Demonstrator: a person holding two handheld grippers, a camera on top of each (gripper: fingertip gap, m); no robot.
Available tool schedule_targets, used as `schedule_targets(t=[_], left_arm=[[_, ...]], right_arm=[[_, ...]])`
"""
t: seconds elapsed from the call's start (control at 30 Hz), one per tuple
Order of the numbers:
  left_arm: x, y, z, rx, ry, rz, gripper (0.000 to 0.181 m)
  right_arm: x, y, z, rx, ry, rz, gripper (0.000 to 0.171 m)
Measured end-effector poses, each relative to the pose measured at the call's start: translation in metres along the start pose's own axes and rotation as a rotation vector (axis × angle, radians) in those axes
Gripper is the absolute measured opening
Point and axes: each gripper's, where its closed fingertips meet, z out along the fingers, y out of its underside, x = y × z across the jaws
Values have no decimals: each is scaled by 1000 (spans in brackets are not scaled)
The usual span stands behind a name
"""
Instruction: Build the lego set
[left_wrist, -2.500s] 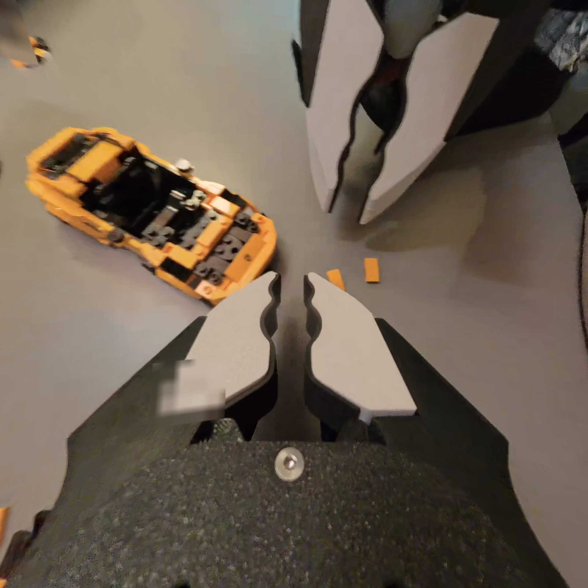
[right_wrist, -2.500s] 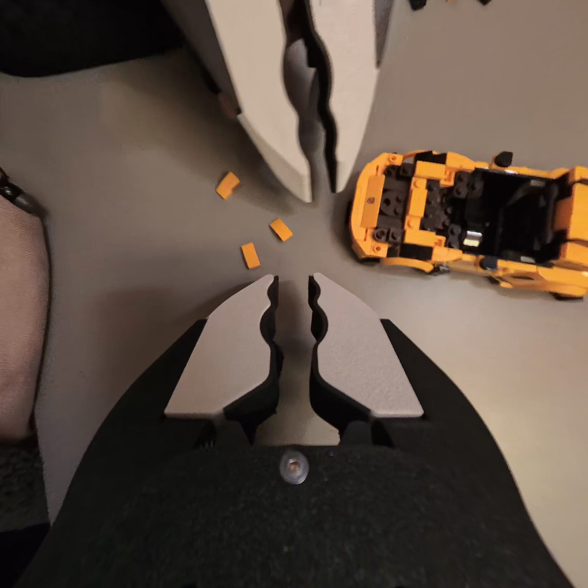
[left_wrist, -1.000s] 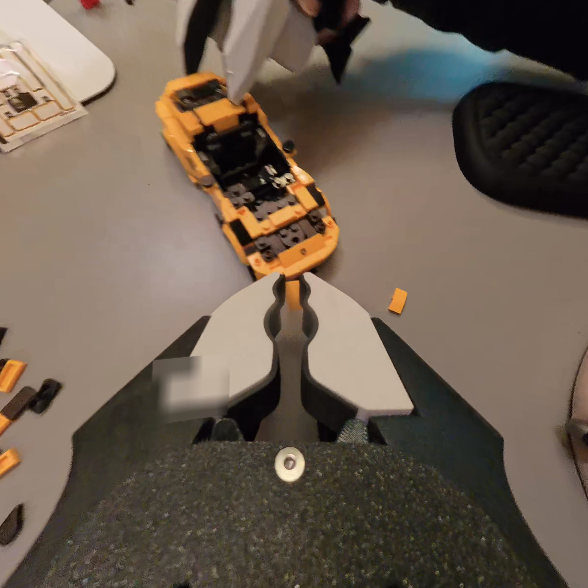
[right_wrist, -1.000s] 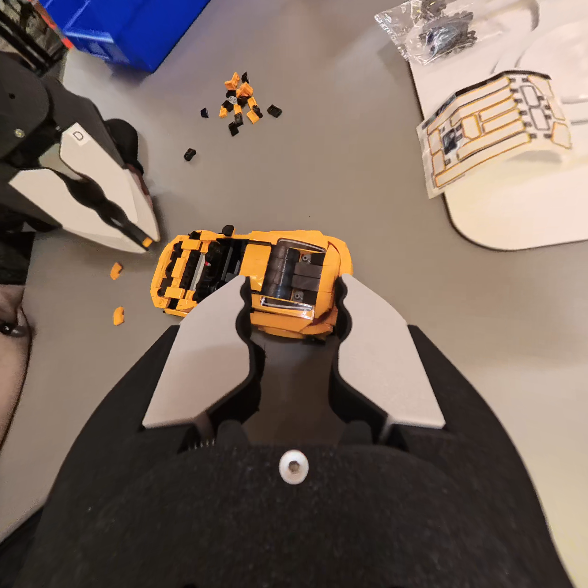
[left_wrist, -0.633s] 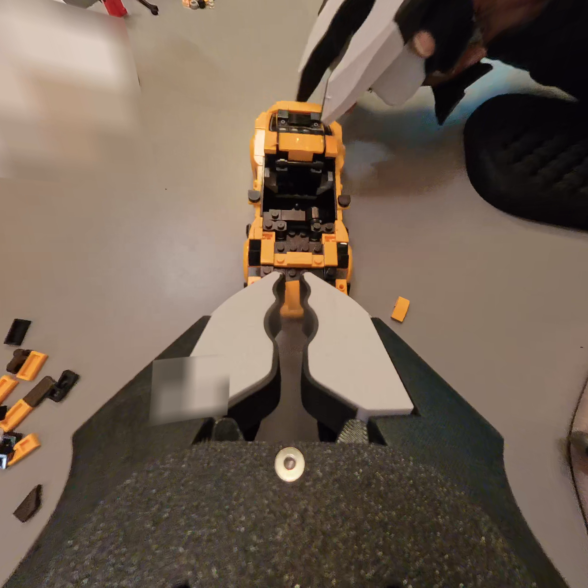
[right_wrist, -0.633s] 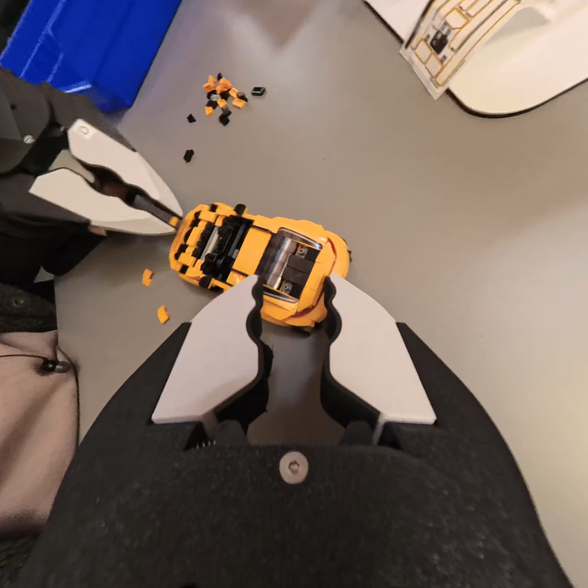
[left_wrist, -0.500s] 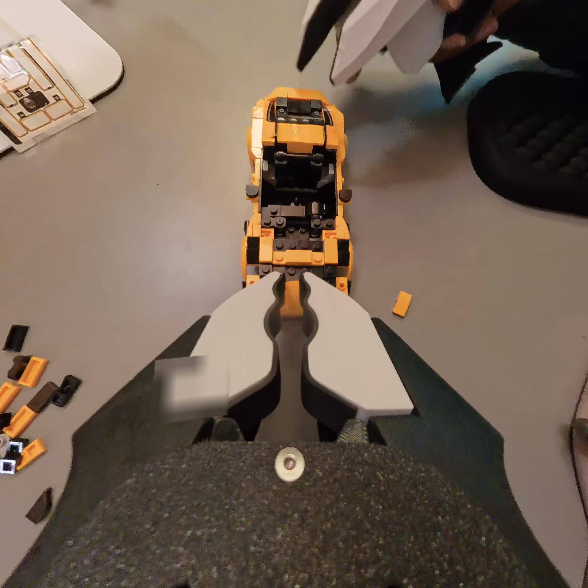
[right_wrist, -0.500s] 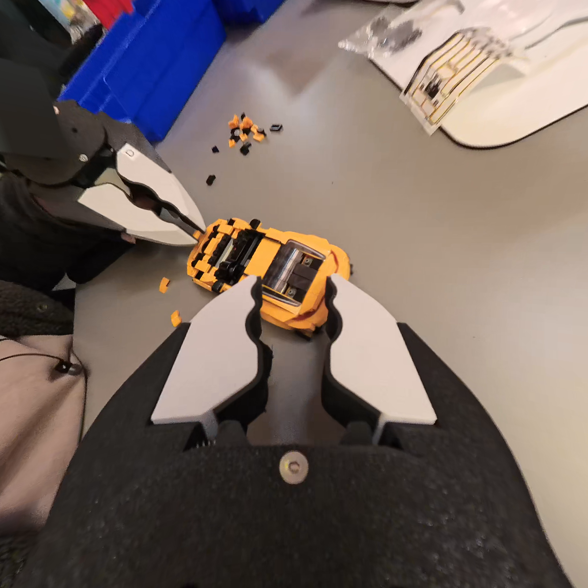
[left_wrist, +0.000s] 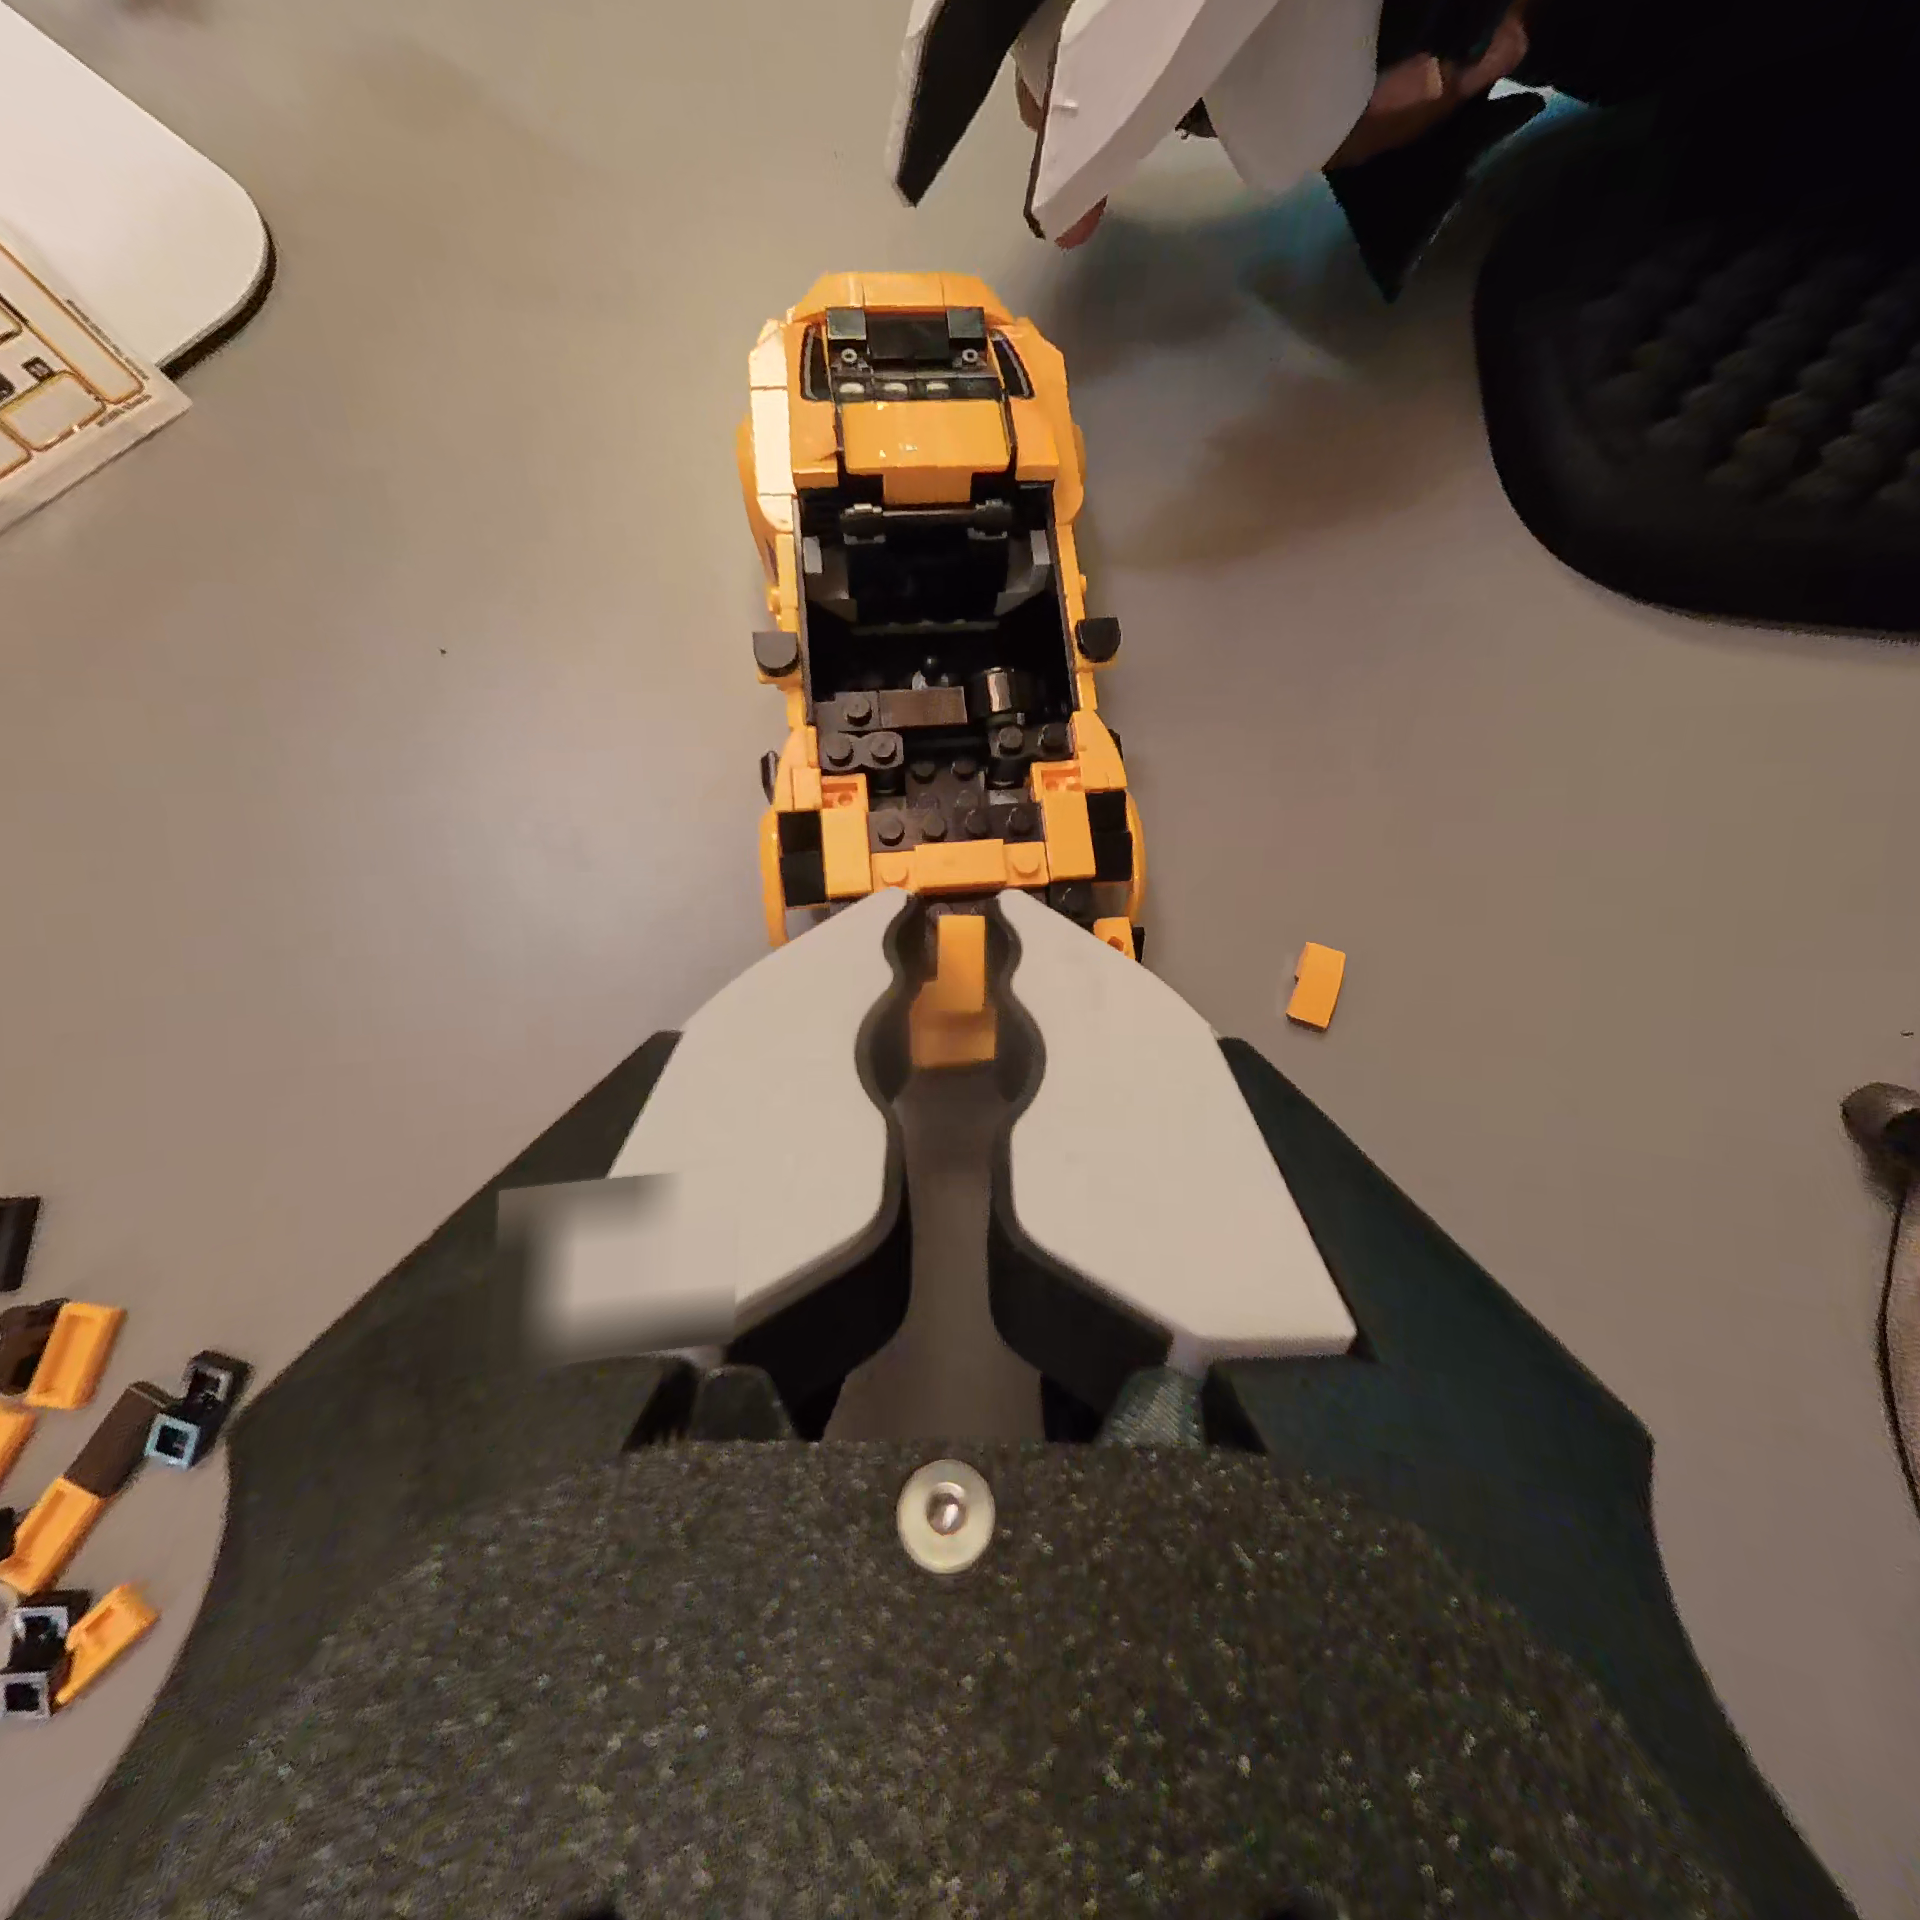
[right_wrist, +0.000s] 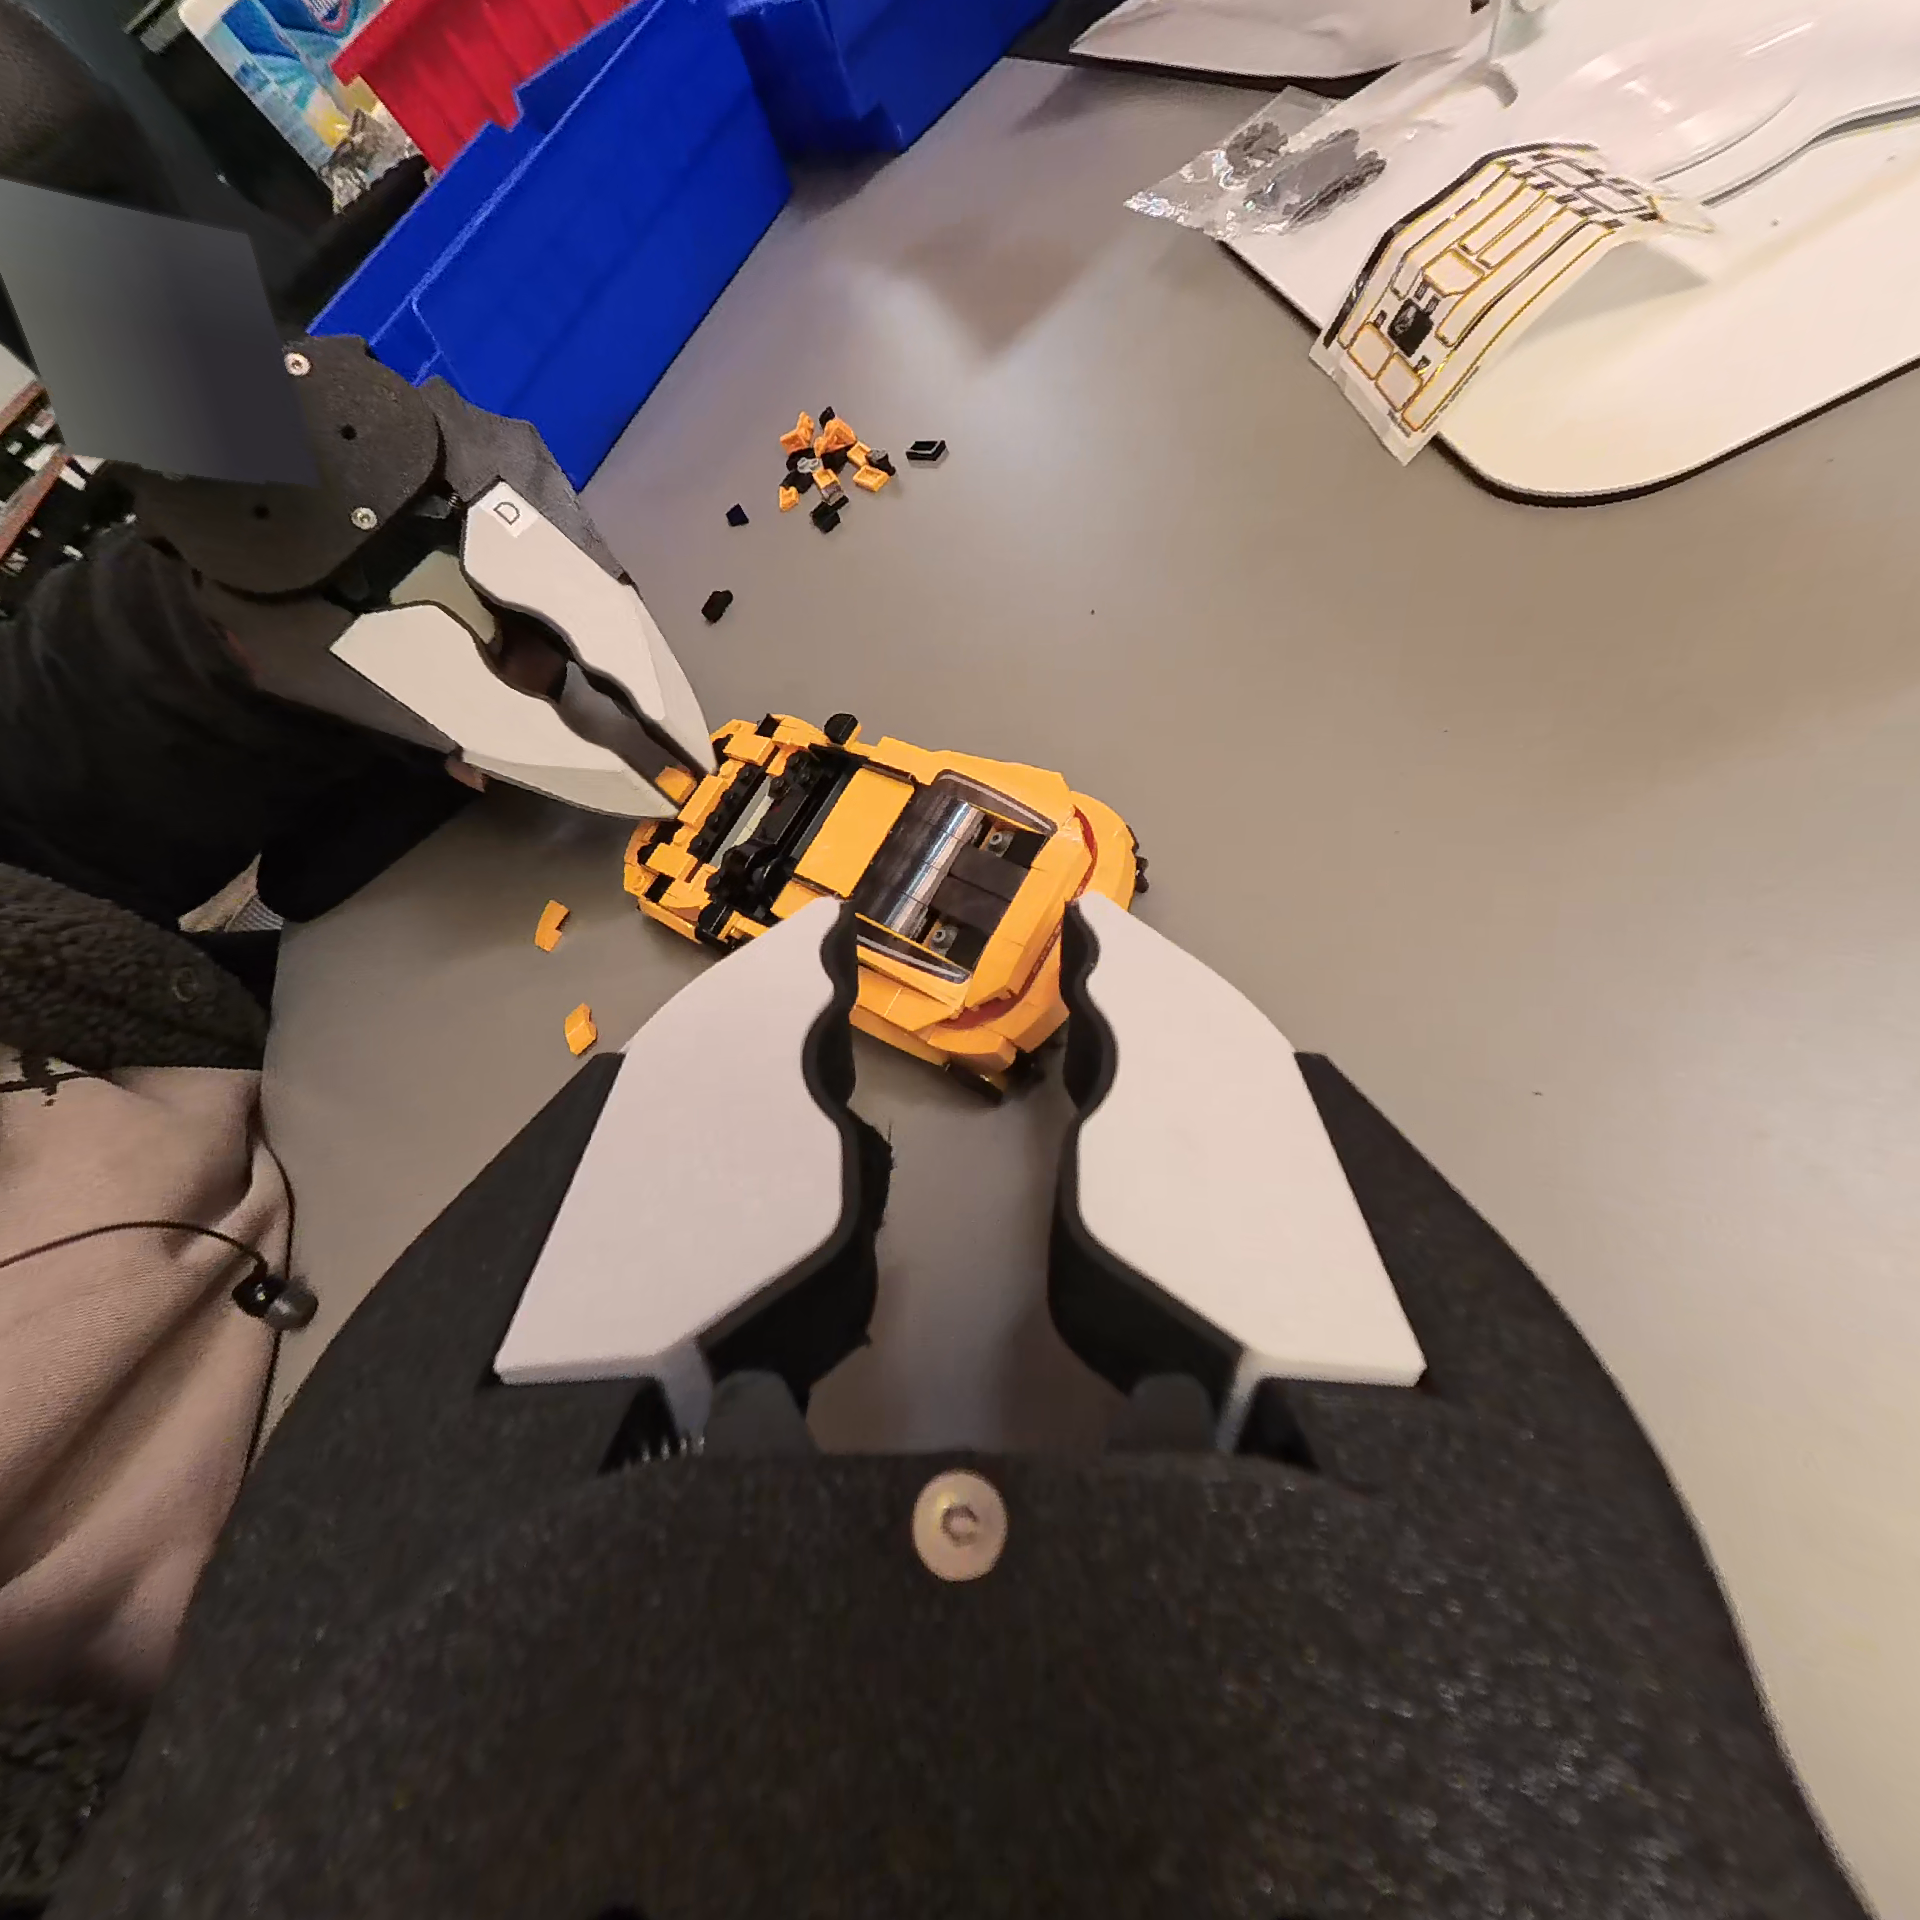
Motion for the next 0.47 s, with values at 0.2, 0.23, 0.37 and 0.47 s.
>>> schedule_targets(t=[0.2, 0.23, 0.37, 0.47], left_arm=[[2, -1, -1, 46, 32, -3, 17], [2, -1, -2, 52, 34, -3, 18], [0, 1, -10, 34, 15, 6, 17], [0, 4, -13, 8, -1, 31, 11]], right_arm=[[1, 0, 1, 2, -2, 6, 36], [1, 0, 1, 2, -4, 6, 36], [2, 0, 1, 3, -6, 5, 35], [2, 1, 0, 3, -9, 7, 35]])
